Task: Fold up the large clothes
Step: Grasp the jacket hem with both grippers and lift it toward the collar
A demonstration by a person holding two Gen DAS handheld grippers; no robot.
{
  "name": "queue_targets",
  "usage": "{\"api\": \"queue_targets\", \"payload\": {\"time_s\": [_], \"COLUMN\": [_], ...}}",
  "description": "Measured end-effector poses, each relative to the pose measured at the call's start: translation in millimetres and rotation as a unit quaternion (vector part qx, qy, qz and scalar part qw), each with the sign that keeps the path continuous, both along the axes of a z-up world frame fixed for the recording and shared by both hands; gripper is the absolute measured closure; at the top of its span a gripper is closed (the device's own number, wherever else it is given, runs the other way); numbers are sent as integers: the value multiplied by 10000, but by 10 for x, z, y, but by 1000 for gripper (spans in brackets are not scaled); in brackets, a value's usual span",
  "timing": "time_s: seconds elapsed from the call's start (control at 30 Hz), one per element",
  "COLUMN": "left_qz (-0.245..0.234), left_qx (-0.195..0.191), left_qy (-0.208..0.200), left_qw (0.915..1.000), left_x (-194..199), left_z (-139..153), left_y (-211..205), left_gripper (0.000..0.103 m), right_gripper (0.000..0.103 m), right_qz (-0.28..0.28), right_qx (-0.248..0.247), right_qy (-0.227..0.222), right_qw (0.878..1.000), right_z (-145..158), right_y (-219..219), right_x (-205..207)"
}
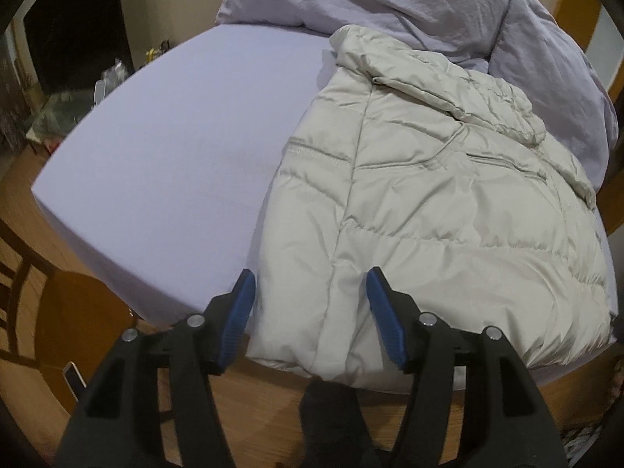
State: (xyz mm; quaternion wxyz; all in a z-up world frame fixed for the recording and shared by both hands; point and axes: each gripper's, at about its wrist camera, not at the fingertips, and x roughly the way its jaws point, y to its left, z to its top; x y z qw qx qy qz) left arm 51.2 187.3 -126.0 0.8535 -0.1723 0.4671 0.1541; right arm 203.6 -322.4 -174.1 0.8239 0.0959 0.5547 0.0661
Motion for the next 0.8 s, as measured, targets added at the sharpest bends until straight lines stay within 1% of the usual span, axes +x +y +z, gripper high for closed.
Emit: {"api": "queue_targets", "payload": {"time_s": [0.07,0.1,0.13,0.17,0.2,0.23,0.27,0.3,0.33,0.37,0.4,0.43,0.53,0.57,0.67,0.8], "left_qz": [75,101,123,138,124,91,72,58,46,33,31,30,44,-40,-103,-152], "left_qx": [-200,-313,-379,-372,-373,-394,-401,-409,-397,-349,-311,-258,-168,-141,-14,209], "left_qy": [-16,-36,-53,-95,-111,-131,-152,-171,-196,-211,-219,-241,-349,-482,-710,-1027], "left_qw": [9998,9995,9992,9992,9992,9991,9991,9990,9990,9992,9993,9994,9992,9987,9974,9944], "left_x": [2,6,10,11,7,3,0,3,0,-2,3,3,24,51,137,380], "left_z": [-38,-60,-75,-75,-75,-73,-66,-58,-37,-8,17,63,234,332,588,975], "left_y": [40,51,51,37,30,16,-3,-17,-40,-68,-87,-108,-119,-120,-135,-152], "left_gripper": [43,45,46,48,53,59,62,70,77,80,85,87,91,91,92,93], "right_gripper": [23,25,28,35,40,52,66,72,81,87,89,91,93,93,93,93], "right_qz": [-12,16,51,85,124,158,185,198,205,209,229,252,326,342,395,501], "right_qx": [82,68,44,25,34,82,161,286,391,422,428,412,309,321,378,353], "right_qy": [4,-23,-50,-81,-124,-149,-157,-158,-162,-200,-239,-285,-528,-639,-927,-1344], "right_qw": [10000,10000,10000,9999,9998,9997,9996,9993,9989,9987,9985,9984,9976,9969,9942,9890], "right_z": [-16,-17,-15,-14,-8,-5,-4,-1,8,34,64,101,289,379,612,972], "right_y": [-12,-7,1,-1,-4,-9,-16,-37,-59,-71,-75,-73,-31,-18,11,125], "right_x": [11,9,4,-9,-33,-41,-45,-53,-56,-55,-61,-52,-12,16,91,340]}}
